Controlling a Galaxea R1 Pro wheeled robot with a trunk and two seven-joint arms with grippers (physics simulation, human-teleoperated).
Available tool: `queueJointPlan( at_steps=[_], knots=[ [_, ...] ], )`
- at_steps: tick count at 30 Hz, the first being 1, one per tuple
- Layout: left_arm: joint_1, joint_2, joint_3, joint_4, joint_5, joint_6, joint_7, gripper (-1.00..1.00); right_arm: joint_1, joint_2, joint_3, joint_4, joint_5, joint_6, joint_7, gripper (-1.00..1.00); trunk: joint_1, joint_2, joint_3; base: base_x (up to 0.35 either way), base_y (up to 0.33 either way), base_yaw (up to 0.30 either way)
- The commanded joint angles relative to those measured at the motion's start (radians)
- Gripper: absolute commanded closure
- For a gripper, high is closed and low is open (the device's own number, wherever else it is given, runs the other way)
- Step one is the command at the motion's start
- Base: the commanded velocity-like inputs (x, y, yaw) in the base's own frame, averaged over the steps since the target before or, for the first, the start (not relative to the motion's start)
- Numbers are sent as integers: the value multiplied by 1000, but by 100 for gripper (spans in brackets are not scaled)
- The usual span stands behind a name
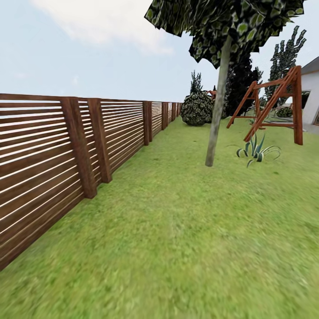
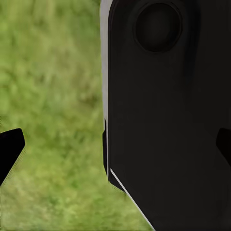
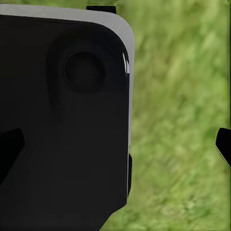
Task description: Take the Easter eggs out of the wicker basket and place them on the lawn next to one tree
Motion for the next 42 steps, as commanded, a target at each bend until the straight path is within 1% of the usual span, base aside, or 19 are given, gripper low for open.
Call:
queueJointPlan(
  at_steps=[1, 42],
  knots=[
    [0, 0, 0, -1, 0, 0, 1, -100, -1, 0, 1, 2, 0, 0, -1, -100, 1, 0, -1, 330, 0, 0],
    [0, 0, 0, -1, 0, 0, 1, -100, -1, 0, 1, 2, 1, 0, -1, -100, 1, 0, -1, 330, 0, 0]
  ],
)
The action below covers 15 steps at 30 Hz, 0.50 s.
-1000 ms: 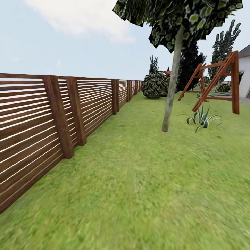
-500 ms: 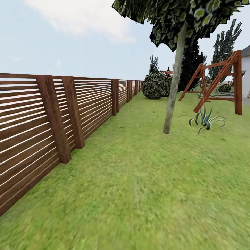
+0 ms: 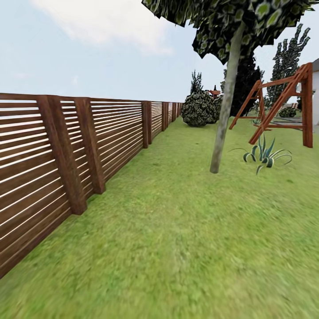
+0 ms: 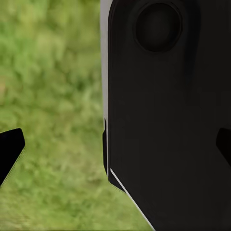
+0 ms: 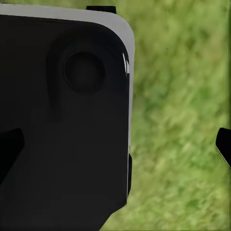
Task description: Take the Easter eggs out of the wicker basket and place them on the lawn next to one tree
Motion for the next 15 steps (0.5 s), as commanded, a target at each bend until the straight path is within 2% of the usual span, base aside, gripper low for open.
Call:
queueJointPlan(
  at_steps=[1, 15],
  knots=[
    [0, 0, 0, -1, 0, 0, 1, -100, -1, 0, 0, 2, 0, 0, -1, -100, 1, 0, -1, 330, 0, 0],
    [0, 0, 0, -1, 0, 0, 1, -100, -1, 0, 0, 2, 0, 0, -1, -100, 1, 0, -1, 330, 0, 0]
  ],
)
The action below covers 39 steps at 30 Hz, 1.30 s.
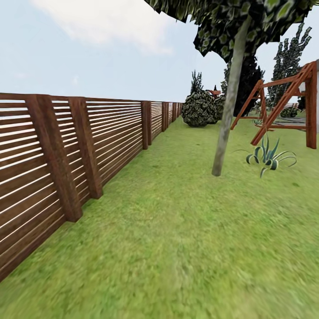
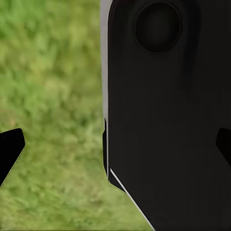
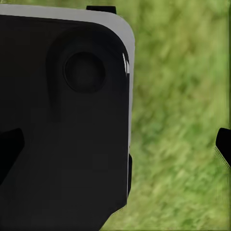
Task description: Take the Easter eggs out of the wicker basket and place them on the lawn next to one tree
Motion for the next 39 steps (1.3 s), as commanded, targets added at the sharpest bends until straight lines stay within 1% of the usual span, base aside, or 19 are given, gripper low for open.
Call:
queueJointPlan(
  at_steps=[1, 39],
  knots=[
    [0, 0, 0, -1, 0, 0, 1, -100, -1, 0, 1, 2, 0, 0, -1, -100, 1, 0, -1, 330, 0, 0],
    [0, 0, 0, -1, 0, 0, 1, -100, -1, 0, 1, 2, 1, 1, -1, -100, 1, 0, -1, 330, 0, 0]
  ],
)
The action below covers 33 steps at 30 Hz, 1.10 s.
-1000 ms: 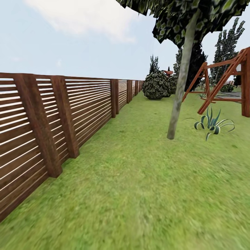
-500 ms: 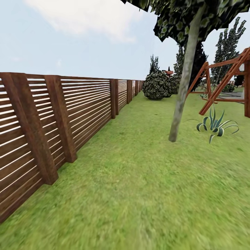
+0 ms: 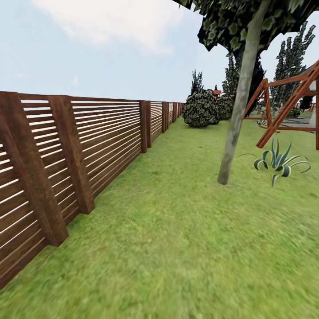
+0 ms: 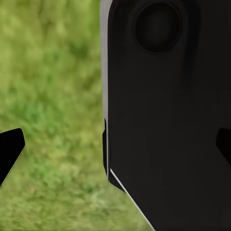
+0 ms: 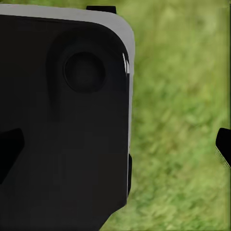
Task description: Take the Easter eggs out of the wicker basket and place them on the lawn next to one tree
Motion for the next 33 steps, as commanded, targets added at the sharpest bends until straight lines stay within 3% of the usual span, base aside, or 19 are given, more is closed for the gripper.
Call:
queueJointPlan(
  at_steps=[1, 20, 33],
  knots=[
    [0, 0, 0, -1, 0, 1, 1, -100, -1, 0, 0, 2, 1, 0, -1, -100, 1, 0, -1, 330, 0, 0],
    [0, 0, 0, -1, 0, 0, 1, -100, -1, 0, 0, 2, 0, -1, 0, -100, 1, 0, -1, 330, 0, -3],
    [0, 0, 0, -1, 0, 0, 1, -100, -1, 0, 0, 3, 1, -1, 1, -100, 1, 0, -1, 330, 0, -161]
  ],
)
